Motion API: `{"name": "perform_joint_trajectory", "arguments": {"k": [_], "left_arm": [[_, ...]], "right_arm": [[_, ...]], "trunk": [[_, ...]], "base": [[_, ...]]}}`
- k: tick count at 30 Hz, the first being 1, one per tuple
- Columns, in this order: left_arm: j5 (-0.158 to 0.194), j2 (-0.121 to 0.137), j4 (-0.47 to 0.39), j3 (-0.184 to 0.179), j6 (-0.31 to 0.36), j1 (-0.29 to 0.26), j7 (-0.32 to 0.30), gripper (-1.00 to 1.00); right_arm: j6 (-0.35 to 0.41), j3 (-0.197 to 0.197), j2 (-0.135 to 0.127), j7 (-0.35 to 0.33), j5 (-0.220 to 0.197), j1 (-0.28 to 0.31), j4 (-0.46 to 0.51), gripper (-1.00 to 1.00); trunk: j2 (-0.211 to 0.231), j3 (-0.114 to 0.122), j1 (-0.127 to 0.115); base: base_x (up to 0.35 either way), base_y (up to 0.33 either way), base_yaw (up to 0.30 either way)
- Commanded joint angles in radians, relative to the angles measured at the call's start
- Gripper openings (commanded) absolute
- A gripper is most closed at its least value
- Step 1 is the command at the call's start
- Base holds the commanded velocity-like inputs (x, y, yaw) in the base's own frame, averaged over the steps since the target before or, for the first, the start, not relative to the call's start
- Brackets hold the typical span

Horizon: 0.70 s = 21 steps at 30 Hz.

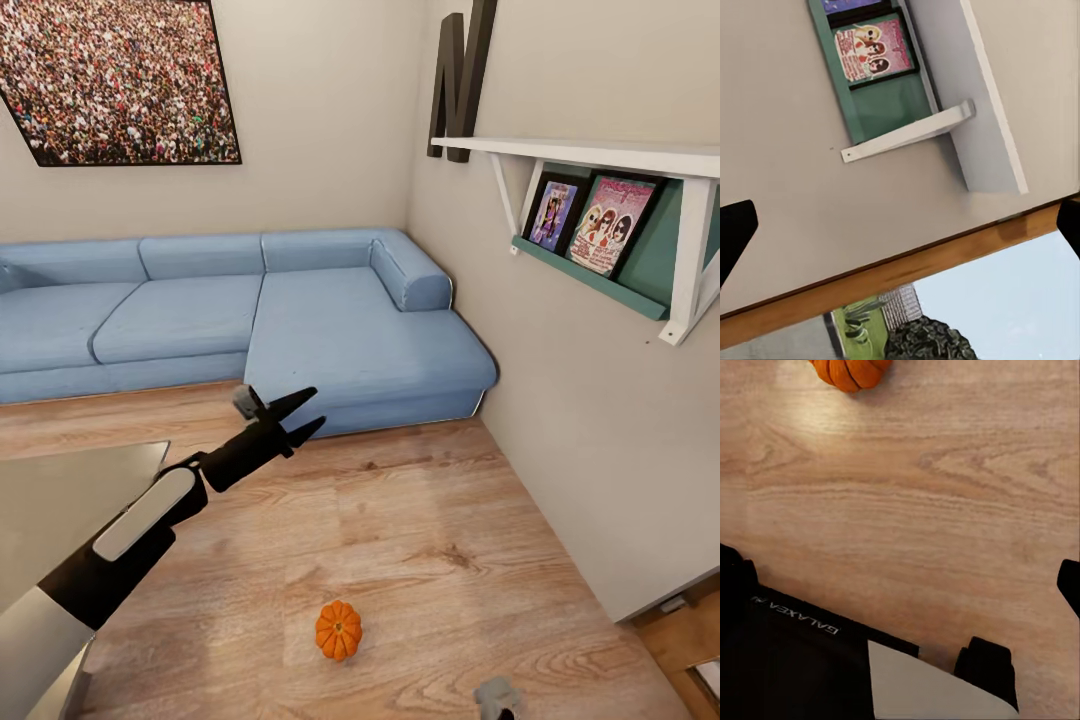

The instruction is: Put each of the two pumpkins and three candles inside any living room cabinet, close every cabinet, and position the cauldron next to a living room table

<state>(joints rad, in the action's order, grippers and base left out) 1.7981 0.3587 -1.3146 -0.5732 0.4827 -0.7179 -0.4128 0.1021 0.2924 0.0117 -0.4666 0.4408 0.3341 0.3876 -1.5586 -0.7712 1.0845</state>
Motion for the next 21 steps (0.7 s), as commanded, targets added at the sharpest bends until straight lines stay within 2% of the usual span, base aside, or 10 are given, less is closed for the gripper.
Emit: {"name": "perform_joint_trajectory", "arguments": {"k": [1, 4, 6, 9, 10, 12, 13, 15, 17, 21], "left_arm": [[-0.003, -0.006, 0.003, -0.001, 0.0, 0.0, 0.004, 1.0], [-0.006, -0.029, 0.006, -0.003, 0.0, 0.0, 0.009, 1.0], [-0.006, -0.036, 0.007, -0.003, 0.001, 0.0, 0.018, 1.0], [-0.011, -0.046, 0.008, -0.004, -0.001, 0.0, 0.046, 1.0], [-0.023, -0.048, 0.008, -0.004, -0.005, 0.0, 0.05, 1.0], [-0.092, -0.059, 0.006, -0.004, -0.033, 0.0, 0.053, 1.0], [-0.108, -0.061, 0.006, -0.004, -0.041, 0.0, 0.053, 1.0], [-0.163, -0.066, 0.006, -0.005, -0.071, 0.0, 0.051, 1.0], [-0.189, -0.076, 0.008, -0.005, -0.089, 0.001, 0.051, 1.0], [-0.206, -0.095, 0.009, -0.005, -0.099, 0.001, 0.054, 1.0]], "right_arm": [[0.058, 0.002, 0.005, -0.064, -0.014, 0.042, 0.012, 1.0], [0.135, 0.003, 0.009, -0.181, -0.088, 0.141, -0.032, 1.0], [0.149, 0.003, 0.007, -0.25, -0.128, 0.197, -0.083, 1.0], [0.157, 0.007, 0.006, -0.345, -0.165, 0.27, -0.143, 1.0], [0.158, 0.009, 0.006, -0.357, -0.169, 0.283, -0.148, 1.0], [0.16, 0.025, 0.003, -0.371, -0.186, 0.31, -0.153, 1.0], [0.16, 0.03, 0.002, -0.371, -0.192, 0.314, -0.154, 1.0], [0.161, 0.052, -0.001, -0.373, -0.218, 0.323, -0.155, 1.0], [0.162, 0.062, -0.004, -0.376, -0.237, 0.327, -0.154, 1.0], [0.162, 0.069, -0.008, -0.377, -0.249, 0.331, -0.153, 1.0]], "trunk": [[0.0, 0.0, 0.0], [0.0, 0.0, 0.0], [0.0, 0.0, 0.0], [0.0, 0.0, 0.0], [0.0, 0.0, 0.0], [0.0, 0.0, 0.0], [0.0, 0.0, 0.0], [0.0, 0.0, 0.0], [0.0, 0.0, 0.0], [0.0, 0.0, 0.0]], "base": [[0.0, 0.0, 0.0], [0.0, 0.0, 0.0], [0.0, 0.0, 0.0], [0.0, 0.0, 0.0], [0.0, 0.0, 0.0], [0.0, 0.0, 0.0], [0.0, 0.0, 0.0], [0.0, 0.0, 0.0], [0.0, 0.0, 0.0], [0.0, 0.0, 0.0]]}}
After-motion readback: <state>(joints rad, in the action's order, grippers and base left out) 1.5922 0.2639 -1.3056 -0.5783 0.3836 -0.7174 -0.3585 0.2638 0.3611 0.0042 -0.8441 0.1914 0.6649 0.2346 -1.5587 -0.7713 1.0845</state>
